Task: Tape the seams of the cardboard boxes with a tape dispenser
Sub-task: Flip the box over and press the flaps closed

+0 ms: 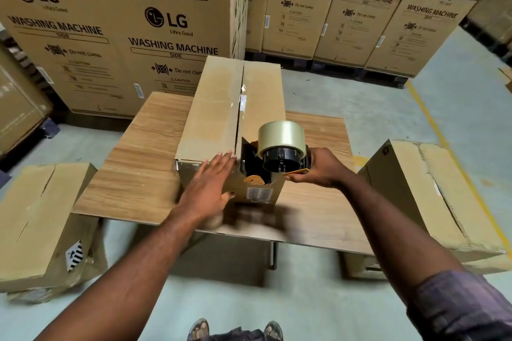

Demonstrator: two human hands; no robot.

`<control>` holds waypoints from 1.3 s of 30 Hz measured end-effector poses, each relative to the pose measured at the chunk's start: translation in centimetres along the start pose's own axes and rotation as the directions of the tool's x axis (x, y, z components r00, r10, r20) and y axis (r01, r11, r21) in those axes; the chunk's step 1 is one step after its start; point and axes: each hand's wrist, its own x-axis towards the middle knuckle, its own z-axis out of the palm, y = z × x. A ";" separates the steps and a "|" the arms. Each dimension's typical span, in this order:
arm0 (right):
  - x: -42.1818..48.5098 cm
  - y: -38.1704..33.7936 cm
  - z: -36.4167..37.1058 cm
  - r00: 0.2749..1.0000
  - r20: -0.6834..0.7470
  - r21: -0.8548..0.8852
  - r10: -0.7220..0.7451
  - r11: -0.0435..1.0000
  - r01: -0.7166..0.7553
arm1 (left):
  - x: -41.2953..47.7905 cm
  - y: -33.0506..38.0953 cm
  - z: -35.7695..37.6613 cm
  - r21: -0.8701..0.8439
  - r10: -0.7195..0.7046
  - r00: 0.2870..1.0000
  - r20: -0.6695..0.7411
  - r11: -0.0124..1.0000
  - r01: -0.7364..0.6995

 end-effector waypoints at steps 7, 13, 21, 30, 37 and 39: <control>-3.1 4.8 -1.8 0.997 -0.046 0.023 0.065 0.998 -0.064 | 0.1 0.3 1.3 -0.024 -0.046 0.997 -0.068 0.999 0.044; -3.2 5.3 -0.7 0.995 -0.072 0.113 0.076 0.991 -0.067 | 1.6 5.7 1.2 -0.069 -0.114 0.979 -0.167 0.992 0.104; -3.6 5.8 -0.8 0.991 -0.080 0.154 0.110 0.983 -0.097 | 2.0 8.1 2.6 -0.152 -0.019 0.993 -0.120 0.988 0.001; -6.2 9.7 -3.0 0.978 -0.075 0.088 0.195 0.978 -0.188 | 2.7 7.3 3.5 -0.093 0.070 0.990 -0.126 0.992 -0.082; -6.0 9.3 -1.2 0.973 -0.048 0.103 0.228 0.970 -0.222 | 3.7 9.7 3.1 -0.022 0.008 0.985 -0.170 1.000 -0.011; -5.9 9.6 -1.0 0.972 -0.042 0.131 0.230 0.966 -0.223 | 4.3 10.7 3.2 -0.001 0.086 0.988 -0.125 0.996 -0.087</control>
